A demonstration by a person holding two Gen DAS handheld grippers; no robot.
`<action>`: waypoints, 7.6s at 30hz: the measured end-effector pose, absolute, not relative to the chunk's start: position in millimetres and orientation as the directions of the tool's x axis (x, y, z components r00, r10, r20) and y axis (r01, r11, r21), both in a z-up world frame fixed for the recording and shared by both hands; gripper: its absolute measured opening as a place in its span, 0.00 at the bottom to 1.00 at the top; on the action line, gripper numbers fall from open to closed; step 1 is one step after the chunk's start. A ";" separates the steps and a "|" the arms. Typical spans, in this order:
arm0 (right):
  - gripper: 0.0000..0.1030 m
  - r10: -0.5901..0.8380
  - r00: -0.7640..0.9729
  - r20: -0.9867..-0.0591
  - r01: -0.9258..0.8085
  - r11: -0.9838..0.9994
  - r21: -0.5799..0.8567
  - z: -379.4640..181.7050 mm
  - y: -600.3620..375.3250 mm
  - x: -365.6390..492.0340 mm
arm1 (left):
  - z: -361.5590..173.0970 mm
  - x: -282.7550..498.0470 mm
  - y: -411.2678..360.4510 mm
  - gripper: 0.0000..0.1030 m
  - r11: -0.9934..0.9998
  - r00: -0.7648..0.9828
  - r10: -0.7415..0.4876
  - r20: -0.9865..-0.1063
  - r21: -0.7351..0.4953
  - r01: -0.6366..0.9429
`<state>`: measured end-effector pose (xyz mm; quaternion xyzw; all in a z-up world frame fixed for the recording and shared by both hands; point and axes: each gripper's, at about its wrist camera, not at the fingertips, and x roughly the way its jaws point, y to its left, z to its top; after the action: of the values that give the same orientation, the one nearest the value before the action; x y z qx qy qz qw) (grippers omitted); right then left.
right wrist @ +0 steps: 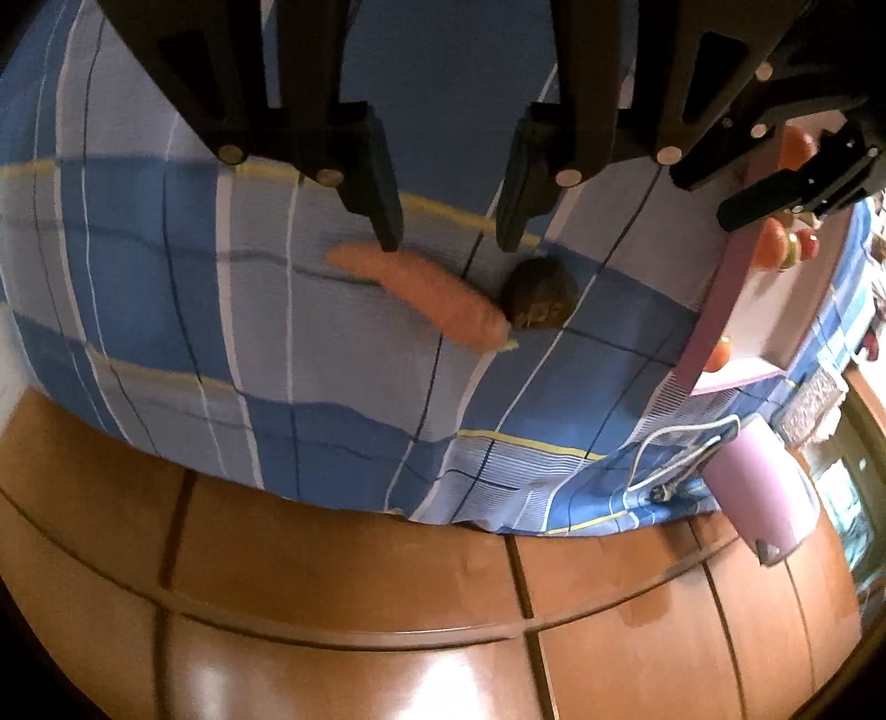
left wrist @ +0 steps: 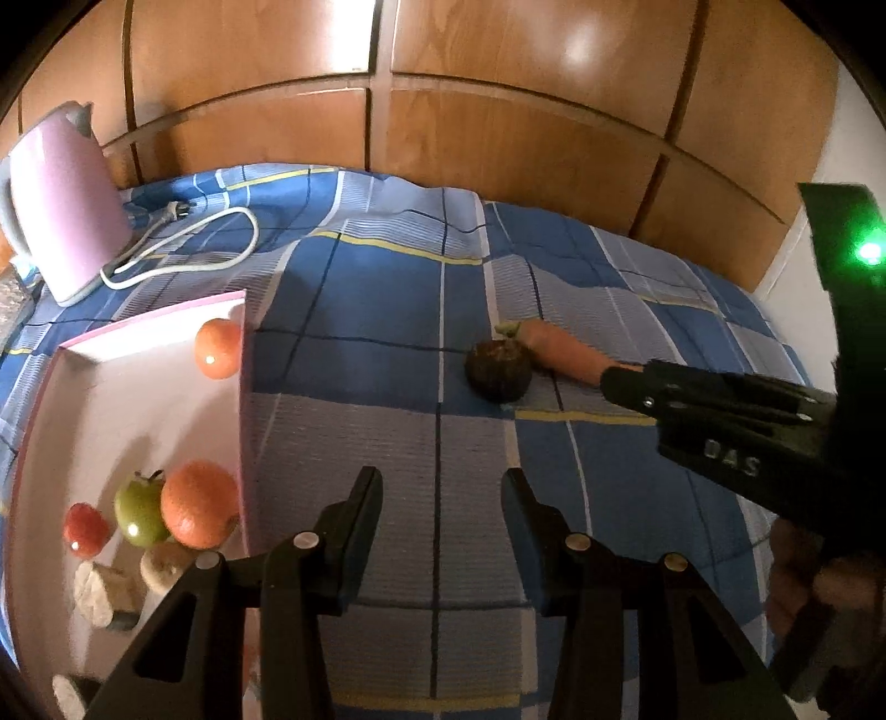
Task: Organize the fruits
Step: 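Grasp the dark round fruit with the left tool while the right tool grasps the carrot, then lift the dark fruit with the left tool while the right tool lifts the carrot, then carry the dark fruit with the left tool while the right tool carries the carrot over the tray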
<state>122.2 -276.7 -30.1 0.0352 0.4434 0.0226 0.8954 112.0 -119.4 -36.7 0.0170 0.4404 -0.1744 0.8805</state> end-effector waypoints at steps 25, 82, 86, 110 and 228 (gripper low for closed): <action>0.32 0.016 0.590 -0.807 -0.130 0.989 -0.075 -56.4 -278.3 176.5 | -53.1 167.0 -156.0 0.44 0.923 0.514 -0.342 -0.786 -0.180 0.339; 0.24 0.182 0.496 -0.849 0.118 0.955 0.273 -49.1 -297.5 60.3 | -67.6 91.4 -146.3 0.40 0.919 0.540 -0.329 -0.774 -0.131 0.372; 0.26 0.186 0.494 -0.850 0.105 0.957 0.270 -51.4 -294.2 61.2 | -68.7 91.0 -145.9 0.40 0.919 0.544 -0.335 -0.770 -0.139 0.369; 0.26 0.069 0.555 -0.829 0.102 0.983 0.150 -60.0 -275.8 60.5 | -73.0 86.3 -144.8 0.42 0.927 0.573 -0.327 -0.752 -0.139 0.347; 0.27 0.453 0.477 -0.753 -0.222 0.891 0.395 1.1 -134.3 25.1 | 15.1 27.0 69.7 0.40 0.977 0.712 -0.179 -0.679 -0.206 0.050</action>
<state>25.1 -134.3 1.1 0.1224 0.4714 0.1984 0.8506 27.0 69.7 15.1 -0.0863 0.3745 -0.0624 0.9211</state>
